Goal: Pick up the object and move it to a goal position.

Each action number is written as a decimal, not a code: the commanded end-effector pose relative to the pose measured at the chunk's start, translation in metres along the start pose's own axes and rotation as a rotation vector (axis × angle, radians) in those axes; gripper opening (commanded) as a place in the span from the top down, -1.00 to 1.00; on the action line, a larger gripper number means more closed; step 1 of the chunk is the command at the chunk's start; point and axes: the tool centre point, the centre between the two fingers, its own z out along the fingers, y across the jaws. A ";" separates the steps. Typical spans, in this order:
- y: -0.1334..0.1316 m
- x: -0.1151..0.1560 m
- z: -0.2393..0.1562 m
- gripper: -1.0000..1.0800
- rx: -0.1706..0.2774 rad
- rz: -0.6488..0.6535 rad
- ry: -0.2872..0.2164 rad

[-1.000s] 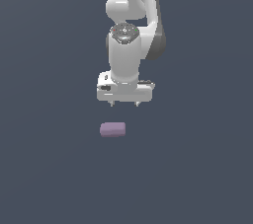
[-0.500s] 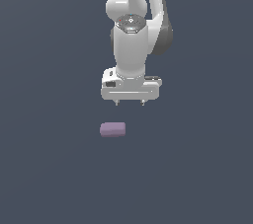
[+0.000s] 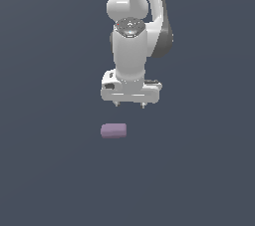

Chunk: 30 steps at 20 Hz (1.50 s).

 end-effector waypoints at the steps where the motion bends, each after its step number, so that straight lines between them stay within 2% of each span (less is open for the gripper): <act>1: 0.002 0.001 0.003 -0.92 0.001 0.040 -0.002; 8: 0.009 0.006 0.016 -0.92 0.004 0.206 -0.010; 30: 0.042 0.023 0.067 -0.92 -0.011 0.880 -0.031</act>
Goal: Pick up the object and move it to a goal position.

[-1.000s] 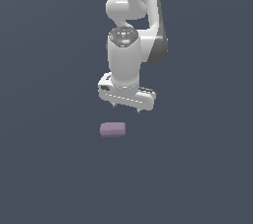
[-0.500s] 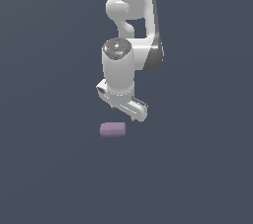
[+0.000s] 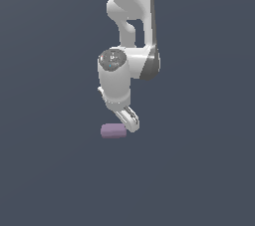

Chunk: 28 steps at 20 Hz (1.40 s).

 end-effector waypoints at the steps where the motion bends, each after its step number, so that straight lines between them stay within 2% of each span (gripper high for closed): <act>1: 0.001 0.004 0.006 -0.92 -0.003 0.078 0.000; 15: 0.009 0.026 0.034 -0.92 -0.016 0.467 0.011; 21: 0.011 0.031 0.040 -0.92 -0.019 0.559 0.016; 28: 0.012 0.033 0.043 -0.92 -0.020 0.596 0.018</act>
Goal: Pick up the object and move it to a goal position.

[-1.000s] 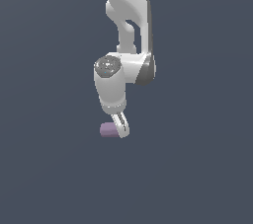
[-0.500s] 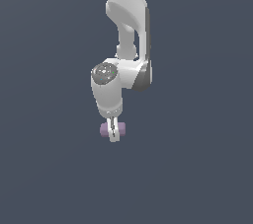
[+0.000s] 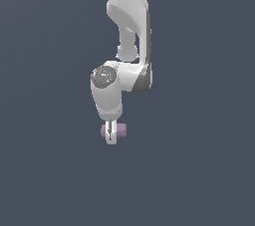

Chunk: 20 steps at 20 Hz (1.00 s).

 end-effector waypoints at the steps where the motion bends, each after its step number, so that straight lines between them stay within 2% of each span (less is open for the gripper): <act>1: 0.000 0.000 0.000 -0.92 0.000 0.000 0.000; 6: 0.000 0.000 0.010 -0.92 0.000 0.001 0.000; 13: 0.001 0.000 0.045 -0.92 0.000 0.005 0.000; 18: 0.000 0.000 0.050 -0.92 0.000 0.005 0.000; 19: 0.000 0.000 0.050 1.00 0.000 0.005 0.000; 20: 0.000 0.000 0.050 1.00 0.000 0.005 0.000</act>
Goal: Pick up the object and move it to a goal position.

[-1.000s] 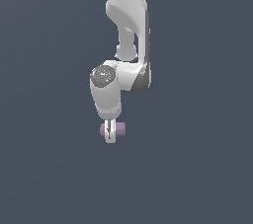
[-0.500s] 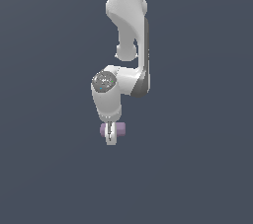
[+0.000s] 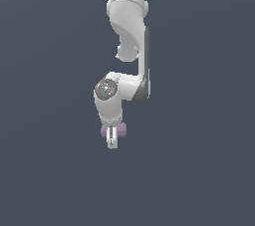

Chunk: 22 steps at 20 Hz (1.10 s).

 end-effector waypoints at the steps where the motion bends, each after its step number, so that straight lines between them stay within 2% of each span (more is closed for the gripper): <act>1: 0.000 0.000 0.000 1.00 0.001 0.000 0.000; 13: 0.000 -0.006 -0.003 1.00 0.001 0.000 0.000; 17: 0.003 -0.023 -0.013 1.00 0.001 0.000 0.000; 22: 0.008 -0.062 -0.034 1.00 0.001 0.000 0.000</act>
